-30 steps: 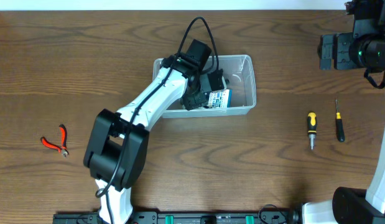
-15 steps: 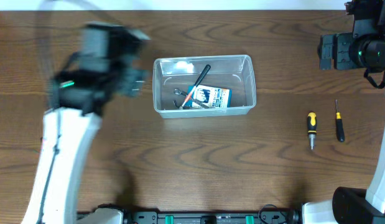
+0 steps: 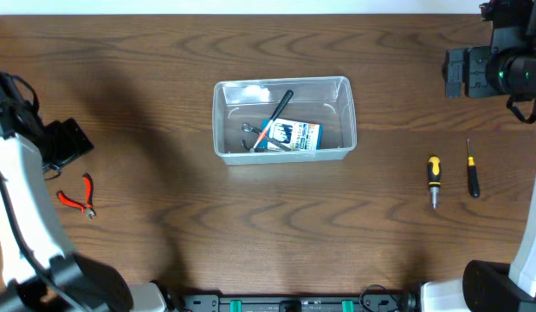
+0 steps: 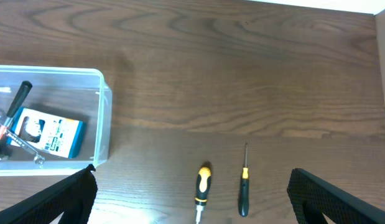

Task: Pack container
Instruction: 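Move left gripper back over the red-handled pliers, then lower left gripper and grasp the red pliers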

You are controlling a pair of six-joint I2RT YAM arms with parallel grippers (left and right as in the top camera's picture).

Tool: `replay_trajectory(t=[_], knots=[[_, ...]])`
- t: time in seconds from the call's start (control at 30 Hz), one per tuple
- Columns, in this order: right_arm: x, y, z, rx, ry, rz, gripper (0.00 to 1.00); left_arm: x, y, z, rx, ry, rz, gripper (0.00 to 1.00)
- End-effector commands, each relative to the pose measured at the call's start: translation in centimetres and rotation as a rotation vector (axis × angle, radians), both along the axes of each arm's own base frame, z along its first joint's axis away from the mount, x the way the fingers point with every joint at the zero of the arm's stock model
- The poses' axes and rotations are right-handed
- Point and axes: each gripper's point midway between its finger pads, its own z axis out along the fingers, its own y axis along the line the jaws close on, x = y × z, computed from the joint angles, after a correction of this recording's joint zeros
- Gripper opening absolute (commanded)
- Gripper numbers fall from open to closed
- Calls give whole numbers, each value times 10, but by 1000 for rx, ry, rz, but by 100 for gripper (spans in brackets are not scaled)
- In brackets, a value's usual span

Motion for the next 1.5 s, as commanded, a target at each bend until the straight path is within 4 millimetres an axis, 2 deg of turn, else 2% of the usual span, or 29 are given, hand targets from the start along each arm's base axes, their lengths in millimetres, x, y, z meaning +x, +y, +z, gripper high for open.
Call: replay_trajectory(t=[0.0,0.27,0.3,0.4,0.63,1.0,1.47], knots=[[0,0,-1,1,4,7,99,1,10,-36,-98,52,72,98],[0,0,-1,-9,5,19,99,9,22,-99,-141,140,30,98],[0,0,-1,-10,6,22,99,10,21,-112,-140,134,8,98],[0,0,-1,-10,5,22,99,12,10,-130,-187,101,-16,98],[0,0,-1,-11,4,22,99,5,-1,-163,-205,84,-24,98],[-1,0,-1,-15,7,28,99,-5,-7,-185,-204,88,-33,98],[-3,0,-3,-13,20,28,99,-2,2,-185,-158,81,-42,98]])
